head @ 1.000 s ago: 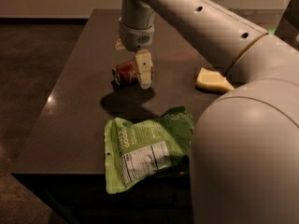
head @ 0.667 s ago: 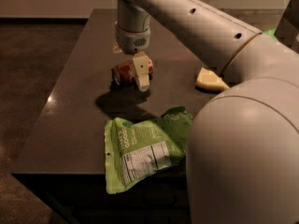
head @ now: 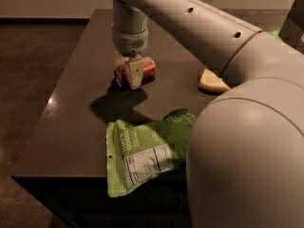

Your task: Place coke can upright

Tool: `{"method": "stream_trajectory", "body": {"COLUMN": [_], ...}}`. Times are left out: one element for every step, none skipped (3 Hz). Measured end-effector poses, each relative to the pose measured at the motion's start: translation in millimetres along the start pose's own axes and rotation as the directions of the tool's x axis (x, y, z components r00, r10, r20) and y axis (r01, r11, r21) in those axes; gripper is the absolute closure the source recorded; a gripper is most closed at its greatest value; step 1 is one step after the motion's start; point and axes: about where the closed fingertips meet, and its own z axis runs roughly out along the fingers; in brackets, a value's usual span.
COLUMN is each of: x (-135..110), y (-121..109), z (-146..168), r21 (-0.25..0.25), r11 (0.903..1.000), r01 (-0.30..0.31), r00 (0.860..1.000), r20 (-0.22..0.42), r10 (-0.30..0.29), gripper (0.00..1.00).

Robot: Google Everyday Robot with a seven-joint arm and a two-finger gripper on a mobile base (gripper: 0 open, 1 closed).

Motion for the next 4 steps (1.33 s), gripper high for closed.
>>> {"method": "stream_trajectory", "body": {"x": [-3, -3, -6, -14], "y": [-1, -2, -2, -2], "z": [-1, -8, -41, -72], "r21": [-0.004, 0.000, 0.045, 0.072], "r11": [0.9999, 0.9995, 0.9964, 0.9904], "r01": [-0.011, -0.033, -0.072, -0.118], "r00": [1.000, 0.998, 0.984, 0.942], "r20": [0.014, 0.044, 0.165, 0.323], "r10": [0.011, 0.033, 0.064, 0.089], "gripper": [0.61, 0.85, 1.00, 1.00]}}
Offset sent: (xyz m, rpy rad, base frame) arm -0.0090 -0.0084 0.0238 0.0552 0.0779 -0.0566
